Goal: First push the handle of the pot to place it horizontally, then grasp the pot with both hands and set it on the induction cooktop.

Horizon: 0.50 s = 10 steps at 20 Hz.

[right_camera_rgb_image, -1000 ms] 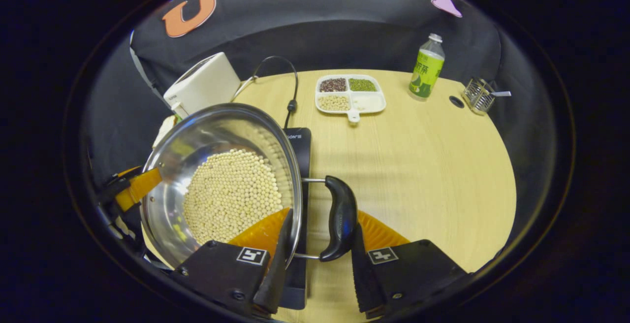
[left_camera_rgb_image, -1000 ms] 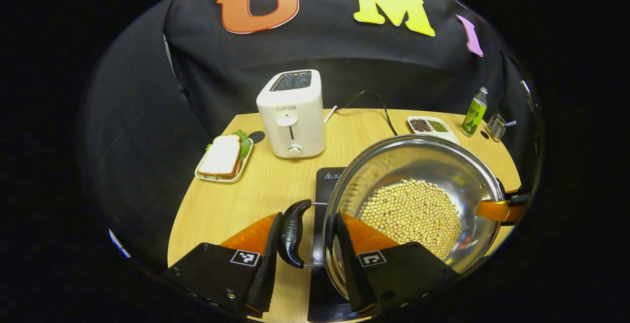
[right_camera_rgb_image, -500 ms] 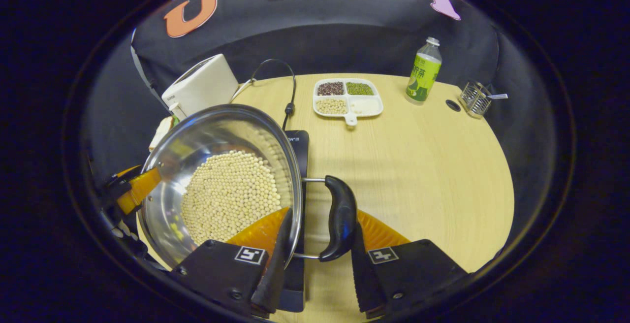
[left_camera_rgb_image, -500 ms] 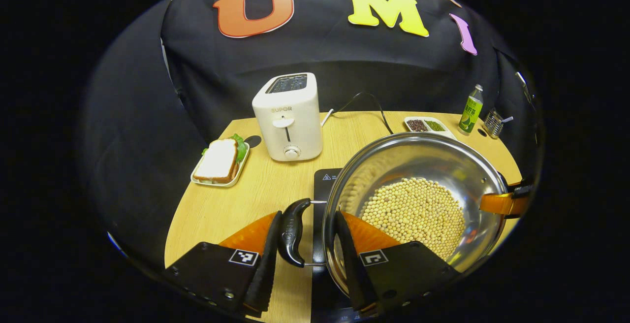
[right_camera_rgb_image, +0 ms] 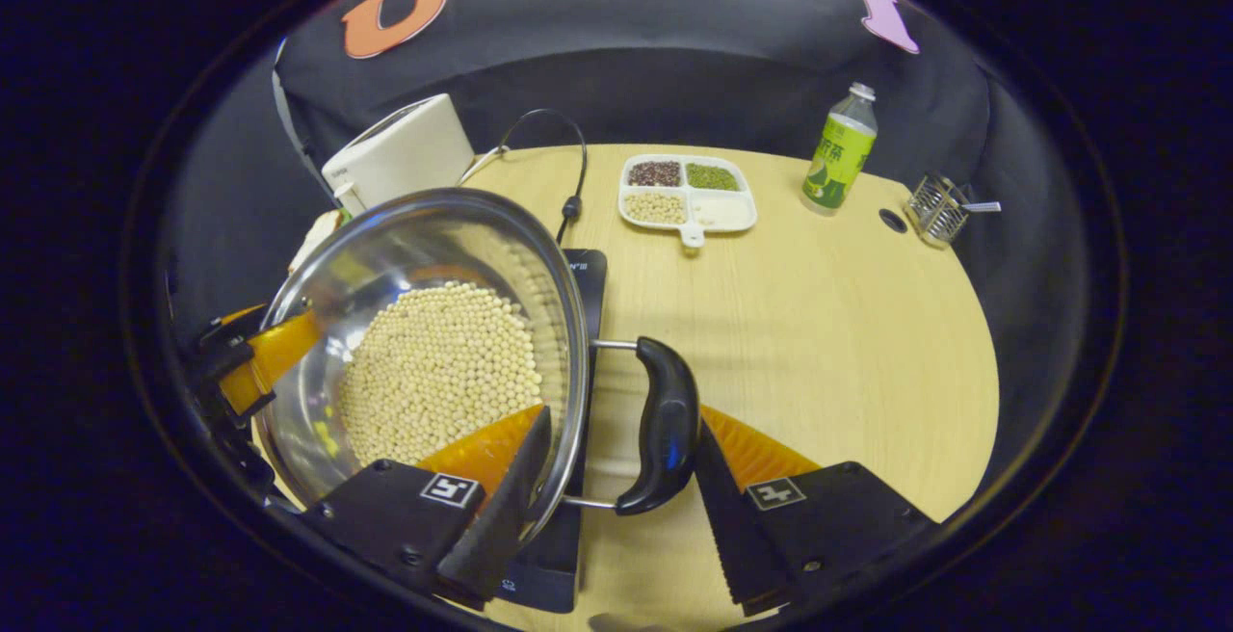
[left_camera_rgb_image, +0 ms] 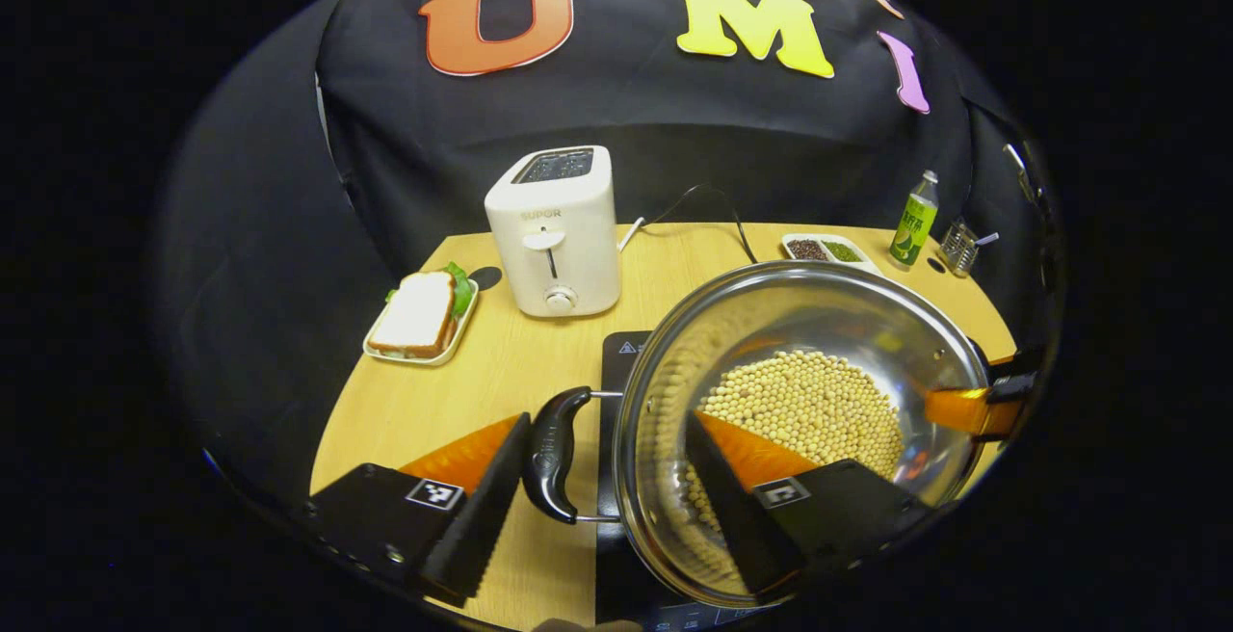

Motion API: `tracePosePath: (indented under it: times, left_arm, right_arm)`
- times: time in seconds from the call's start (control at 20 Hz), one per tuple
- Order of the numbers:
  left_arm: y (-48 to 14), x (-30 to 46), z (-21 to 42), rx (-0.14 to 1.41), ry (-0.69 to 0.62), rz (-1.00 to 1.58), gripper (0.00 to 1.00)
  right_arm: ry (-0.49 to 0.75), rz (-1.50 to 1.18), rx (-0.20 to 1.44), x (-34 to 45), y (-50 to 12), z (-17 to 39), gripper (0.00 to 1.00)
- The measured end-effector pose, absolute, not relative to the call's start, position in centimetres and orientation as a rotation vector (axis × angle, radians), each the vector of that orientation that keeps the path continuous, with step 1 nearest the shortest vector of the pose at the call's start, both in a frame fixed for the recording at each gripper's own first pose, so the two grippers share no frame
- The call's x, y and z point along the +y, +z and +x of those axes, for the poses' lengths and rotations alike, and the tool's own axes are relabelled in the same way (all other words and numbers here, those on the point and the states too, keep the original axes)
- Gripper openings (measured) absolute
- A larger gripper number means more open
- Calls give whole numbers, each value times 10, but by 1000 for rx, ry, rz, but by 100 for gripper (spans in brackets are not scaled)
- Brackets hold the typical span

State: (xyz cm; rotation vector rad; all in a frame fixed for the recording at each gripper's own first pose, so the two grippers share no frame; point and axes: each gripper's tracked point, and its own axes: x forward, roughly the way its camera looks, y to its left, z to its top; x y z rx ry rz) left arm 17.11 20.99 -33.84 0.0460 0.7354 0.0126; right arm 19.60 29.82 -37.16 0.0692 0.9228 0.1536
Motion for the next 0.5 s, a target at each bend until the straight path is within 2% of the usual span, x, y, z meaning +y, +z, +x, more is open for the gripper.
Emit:
tracePosePath:
  times: [0.05,0.1,0.15,0.2,0.5]
  left_arm:
    - [-335,214,172,721,29,48,97]
    - [-331,217,173,711,37,45,97]
    - [-327,216,170,703,39,42,97]
    - [-323,217,167,699,38,40,97]
    - [-304,213,162,670,28,22,97]
  right_arm:
    - [149,80,881,295,-364,199,89]
    - [159,76,838,295,-357,204,84]
    - [169,57,815,295,-351,205,86]
    - [168,39,801,293,-348,206,82]
    - [200,10,744,294,-331,206,84]
